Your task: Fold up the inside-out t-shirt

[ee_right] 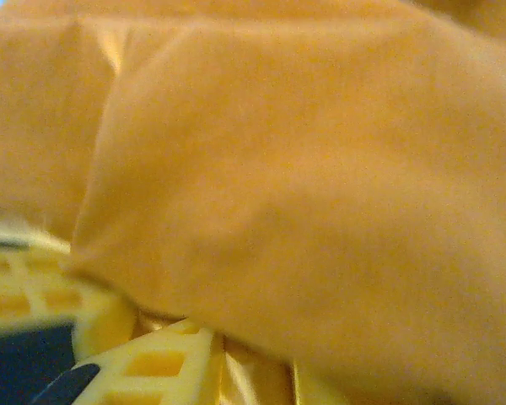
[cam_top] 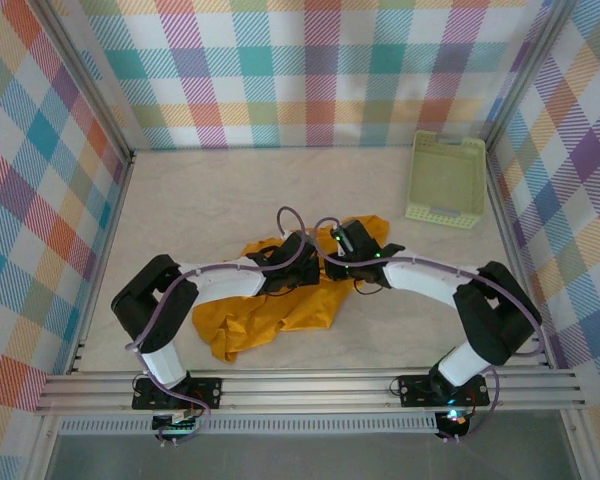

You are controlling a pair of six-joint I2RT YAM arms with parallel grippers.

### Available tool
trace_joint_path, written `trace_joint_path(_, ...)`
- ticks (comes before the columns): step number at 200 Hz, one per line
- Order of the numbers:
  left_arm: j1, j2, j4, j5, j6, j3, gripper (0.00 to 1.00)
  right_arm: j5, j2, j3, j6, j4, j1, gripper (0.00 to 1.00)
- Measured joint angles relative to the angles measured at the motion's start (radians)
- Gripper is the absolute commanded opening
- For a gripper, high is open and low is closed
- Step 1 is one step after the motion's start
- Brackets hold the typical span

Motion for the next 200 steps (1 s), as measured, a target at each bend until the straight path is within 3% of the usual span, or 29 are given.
trace_joint_path(66, -0.033, -0.017, 0.033, 0.006, -0.016, -0.063, 0.28, 0.008, 0.126, 0.101, -0.025, -0.047, 0.0, 0.38)
trace_joint_path(97, -0.034, -0.017, 0.037, 0.011, -0.015, -0.07, 0.33, -0.018, 0.126, 0.101, -0.033, -0.047, 0.0, 0.26)
trace_joint_path(131, -0.039, -0.017, 0.061, 0.018, -0.015, -0.083, 0.38, -0.074, 0.126, 0.135, -0.026, -0.049, 0.0, 0.2)
trace_joint_path(200, -0.049, -0.02, 0.122, 0.006, -0.028, -0.145, 0.45, -0.126, 0.226, 0.278, -0.013, -0.073, -0.006, 0.24)
